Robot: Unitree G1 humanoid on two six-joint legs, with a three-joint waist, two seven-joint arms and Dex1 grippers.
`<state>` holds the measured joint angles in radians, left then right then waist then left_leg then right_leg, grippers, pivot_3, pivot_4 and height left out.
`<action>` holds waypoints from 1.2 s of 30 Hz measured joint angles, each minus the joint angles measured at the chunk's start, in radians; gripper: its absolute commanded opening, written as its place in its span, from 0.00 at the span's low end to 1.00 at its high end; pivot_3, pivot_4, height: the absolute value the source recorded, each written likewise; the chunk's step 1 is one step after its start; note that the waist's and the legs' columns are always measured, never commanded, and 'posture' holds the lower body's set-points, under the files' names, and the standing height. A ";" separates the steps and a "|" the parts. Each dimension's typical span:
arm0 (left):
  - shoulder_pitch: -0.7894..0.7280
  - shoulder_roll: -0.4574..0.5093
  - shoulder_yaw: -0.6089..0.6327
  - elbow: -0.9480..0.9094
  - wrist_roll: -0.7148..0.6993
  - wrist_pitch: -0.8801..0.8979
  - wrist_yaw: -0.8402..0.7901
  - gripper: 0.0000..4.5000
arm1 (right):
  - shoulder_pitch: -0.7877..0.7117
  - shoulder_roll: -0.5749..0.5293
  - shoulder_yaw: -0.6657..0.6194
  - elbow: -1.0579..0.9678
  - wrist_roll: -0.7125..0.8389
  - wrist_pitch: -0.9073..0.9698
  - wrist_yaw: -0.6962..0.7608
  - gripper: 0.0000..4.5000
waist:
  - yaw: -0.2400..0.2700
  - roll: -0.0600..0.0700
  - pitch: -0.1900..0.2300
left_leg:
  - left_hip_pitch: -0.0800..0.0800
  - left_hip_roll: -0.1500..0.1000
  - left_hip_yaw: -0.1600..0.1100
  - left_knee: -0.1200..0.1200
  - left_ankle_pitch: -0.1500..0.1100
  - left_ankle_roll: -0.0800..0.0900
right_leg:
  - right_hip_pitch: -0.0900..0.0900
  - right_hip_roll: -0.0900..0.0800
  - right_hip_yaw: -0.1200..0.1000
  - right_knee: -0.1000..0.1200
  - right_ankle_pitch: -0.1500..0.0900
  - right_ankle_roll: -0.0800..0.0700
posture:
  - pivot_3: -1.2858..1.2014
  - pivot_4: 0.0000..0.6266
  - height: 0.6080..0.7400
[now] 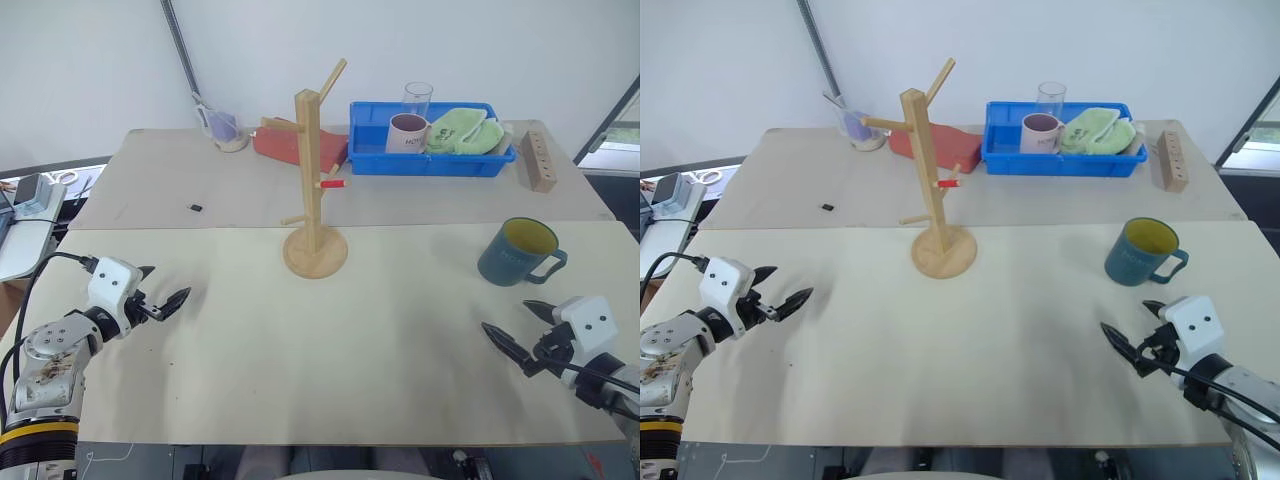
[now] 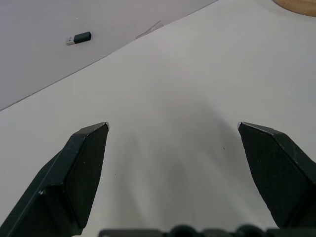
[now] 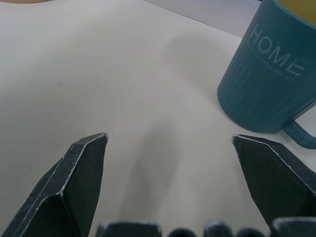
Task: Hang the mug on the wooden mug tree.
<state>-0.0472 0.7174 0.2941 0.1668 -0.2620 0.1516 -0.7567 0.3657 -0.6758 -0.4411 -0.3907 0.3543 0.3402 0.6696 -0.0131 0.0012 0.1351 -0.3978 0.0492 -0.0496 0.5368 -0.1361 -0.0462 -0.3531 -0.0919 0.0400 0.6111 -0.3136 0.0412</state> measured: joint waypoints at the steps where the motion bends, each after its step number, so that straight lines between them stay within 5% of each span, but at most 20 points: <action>1: 0.000 0.000 0.000 0.000 0.000 0.000 0.000 1.00 | 0.000 0.000 0.000 0.000 0.000 0.000 0.000 0.99 | 0.000 0.000 0.000 | 0.000 0.000 0.000 0.000 0.000 0.000 | 0.000 0.000 0.000 0.000 0.000 0.000 | 0.52 0.24 0.88; 25: -0.032 0.047 0.013 -0.068 -0.094 -0.058 -0.182 1.00 | 0.000 0.000 0.006 -0.004 -0.011 0.001 0.003 0.99 | 0.002 0.000 0.000 | 0.000 0.000 0.001 0.001 0.000 0.000 | 0.001 0.000 0.000 0.000 0.000 0.000 | 0.52 0.24 0.88; 31: -0.160 0.076 -0.134 -0.394 -0.279 0.171 -0.313 1.00 | 0.032 0.049 -0.006 -0.059 -0.015 0.000 -0.033 0.99 | 0.010 0.001 -0.001 | -0.002 0.000 0.002 0.001 0.000 0.000 | 0.003 0.001 0.000 0.001 0.000 0.000 | 0.52 0.24 0.88; 36: -0.342 0.018 -0.303 -0.491 -0.310 0.240 -0.365 1.00 | 0.057 0.169 -0.026 -0.138 -0.041 -0.001 -0.166 0.99 | 0.006 0.002 -0.003 | -0.001 -0.001 0.001 0.003 0.000 0.001 | 0.004 0.002 0.001 0.002 0.001 0.002 | 0.52 0.24 0.88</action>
<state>-0.3893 0.7351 -0.0090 -0.3238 -0.5722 0.3912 -1.1215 0.4232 -0.5067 -0.4674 -0.5286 0.3136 0.3394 0.5032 -0.0072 0.0037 0.1324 -0.3993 0.0486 -0.0490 0.5403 -0.1357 -0.0457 -0.3495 -0.0896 0.0415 0.6131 -0.3124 0.0432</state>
